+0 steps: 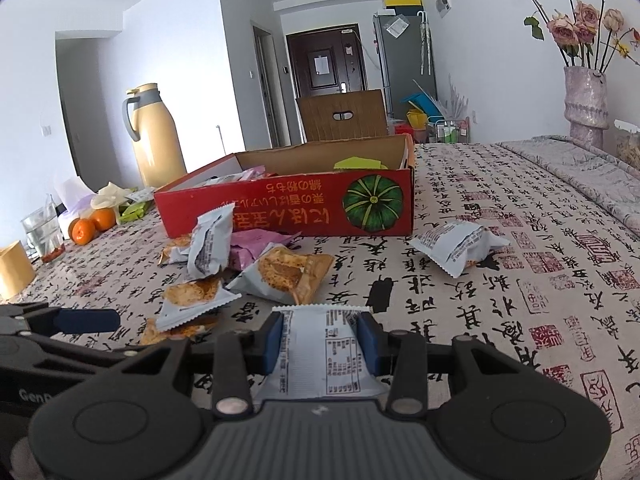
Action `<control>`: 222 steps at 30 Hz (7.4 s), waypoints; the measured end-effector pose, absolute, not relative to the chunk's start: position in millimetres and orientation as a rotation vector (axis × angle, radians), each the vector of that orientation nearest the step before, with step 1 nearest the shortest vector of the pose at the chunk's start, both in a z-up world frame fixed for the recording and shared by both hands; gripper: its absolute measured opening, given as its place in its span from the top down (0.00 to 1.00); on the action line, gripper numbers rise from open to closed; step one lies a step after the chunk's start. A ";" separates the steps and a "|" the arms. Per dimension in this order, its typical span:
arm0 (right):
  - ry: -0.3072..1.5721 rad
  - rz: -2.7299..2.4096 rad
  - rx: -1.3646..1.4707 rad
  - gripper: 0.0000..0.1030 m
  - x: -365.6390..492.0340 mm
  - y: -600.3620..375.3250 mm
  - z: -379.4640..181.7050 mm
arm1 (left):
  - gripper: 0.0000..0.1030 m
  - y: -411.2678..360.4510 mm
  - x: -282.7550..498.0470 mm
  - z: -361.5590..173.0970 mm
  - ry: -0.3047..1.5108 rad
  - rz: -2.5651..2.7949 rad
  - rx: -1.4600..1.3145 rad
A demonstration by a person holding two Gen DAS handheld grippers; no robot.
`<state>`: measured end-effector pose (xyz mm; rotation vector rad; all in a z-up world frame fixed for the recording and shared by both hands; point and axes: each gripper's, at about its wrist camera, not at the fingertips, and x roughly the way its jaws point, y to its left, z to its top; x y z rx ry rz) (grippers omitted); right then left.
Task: Organize snacks
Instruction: 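Grasp a white printed packet with the right tool while the left tool grasps a cracker packet, then carry both packets into the cardboard box and open both tools, then move both tools back over the snack pile, then grasp a white packet with the left tool while the right tool grasps a cracker packet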
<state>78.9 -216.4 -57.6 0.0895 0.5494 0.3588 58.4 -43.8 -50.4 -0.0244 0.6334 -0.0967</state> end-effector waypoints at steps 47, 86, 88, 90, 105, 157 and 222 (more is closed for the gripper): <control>0.535 0.325 0.075 0.61 86.0 -218.6 -53.1 | 0.53 0.7 45.6 -13.7 0.480 -0.036 -0.072; 0.394 0.240 0.082 0.61 274.8 -180.0 10.7 | 0.53 7.7 250.6 44.2 0.358 0.121 -0.058; 0.409 0.229 0.096 0.61 285.4 -178.5 4.8 | 0.53 7.7 265.3 37.3 0.377 0.144 -0.055; 0.425 0.230 0.089 0.61 292.4 -176.1 -2.6 | 0.53 8.3 274.1 27.3 0.395 0.154 -0.055; 0.462 0.240 0.122 0.00 296.9 -182.1 -17.1 | 0.00 20.8 263.4 15.5 0.337 0.207 -0.101; 0.449 0.283 0.075 0.00 123.5 -225.4 -14.4 | 0.00 11.7 82.5 3.7 0.408 0.062 -0.111; 0.606 0.236 0.090 0.00 96.1 -238.2 -67.0 | 0.96 -37.7 76.1 -45.4 0.569 -0.174 -0.003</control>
